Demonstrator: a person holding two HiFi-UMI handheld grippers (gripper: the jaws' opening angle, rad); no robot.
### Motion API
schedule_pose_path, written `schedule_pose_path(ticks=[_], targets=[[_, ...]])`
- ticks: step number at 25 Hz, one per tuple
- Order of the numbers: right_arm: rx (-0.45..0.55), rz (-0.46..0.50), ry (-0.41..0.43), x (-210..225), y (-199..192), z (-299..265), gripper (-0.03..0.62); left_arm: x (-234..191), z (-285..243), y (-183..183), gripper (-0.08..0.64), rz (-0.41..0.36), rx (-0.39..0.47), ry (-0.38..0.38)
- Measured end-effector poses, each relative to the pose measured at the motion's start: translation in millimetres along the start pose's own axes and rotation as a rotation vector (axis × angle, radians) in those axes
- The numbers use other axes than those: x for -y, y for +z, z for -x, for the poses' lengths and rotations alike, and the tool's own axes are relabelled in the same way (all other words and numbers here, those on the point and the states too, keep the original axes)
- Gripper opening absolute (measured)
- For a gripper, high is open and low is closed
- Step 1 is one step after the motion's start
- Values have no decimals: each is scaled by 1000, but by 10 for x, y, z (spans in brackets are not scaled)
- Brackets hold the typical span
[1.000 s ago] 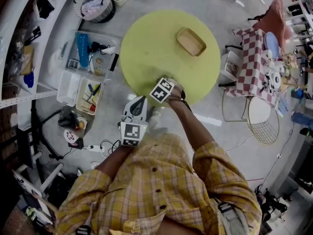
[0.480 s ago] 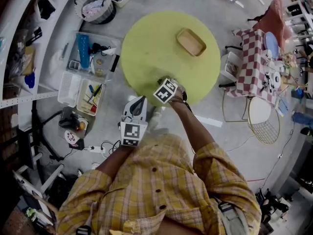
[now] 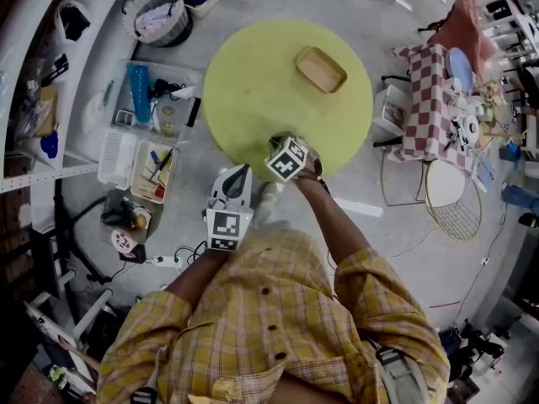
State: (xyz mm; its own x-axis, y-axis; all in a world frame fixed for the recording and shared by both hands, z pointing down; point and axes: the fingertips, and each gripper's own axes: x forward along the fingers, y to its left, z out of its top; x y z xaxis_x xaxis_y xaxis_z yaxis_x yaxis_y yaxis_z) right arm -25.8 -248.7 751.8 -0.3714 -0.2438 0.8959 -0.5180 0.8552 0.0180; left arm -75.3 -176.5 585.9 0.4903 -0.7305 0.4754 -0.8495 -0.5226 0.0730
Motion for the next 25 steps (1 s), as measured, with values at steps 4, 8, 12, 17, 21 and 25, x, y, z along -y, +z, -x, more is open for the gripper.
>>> schedule_pose_path(ticks=[4, 8, 12, 17, 21, 25], targets=[[31, 1, -20, -18, 27, 120, 11, 31, 42, 4, 3, -7, 7, -2], [82, -29, -18, -52, 91, 241, 11, 78, 75, 35, 3, -19, 19, -7], [110, -47, -21, -89, 124, 351, 11, 103, 120, 48, 3, -26, 24, -8], [180, -82, -38, -141, 184, 548, 11, 137, 182, 56, 3, -30, 33, -3], [227, -117, -49, -175, 216, 697, 11, 162, 216, 76, 3, -37, 41, -3], [267, -154, -59, -204, 231, 840, 11, 182, 244, 96, 3, -37, 51, -3]])
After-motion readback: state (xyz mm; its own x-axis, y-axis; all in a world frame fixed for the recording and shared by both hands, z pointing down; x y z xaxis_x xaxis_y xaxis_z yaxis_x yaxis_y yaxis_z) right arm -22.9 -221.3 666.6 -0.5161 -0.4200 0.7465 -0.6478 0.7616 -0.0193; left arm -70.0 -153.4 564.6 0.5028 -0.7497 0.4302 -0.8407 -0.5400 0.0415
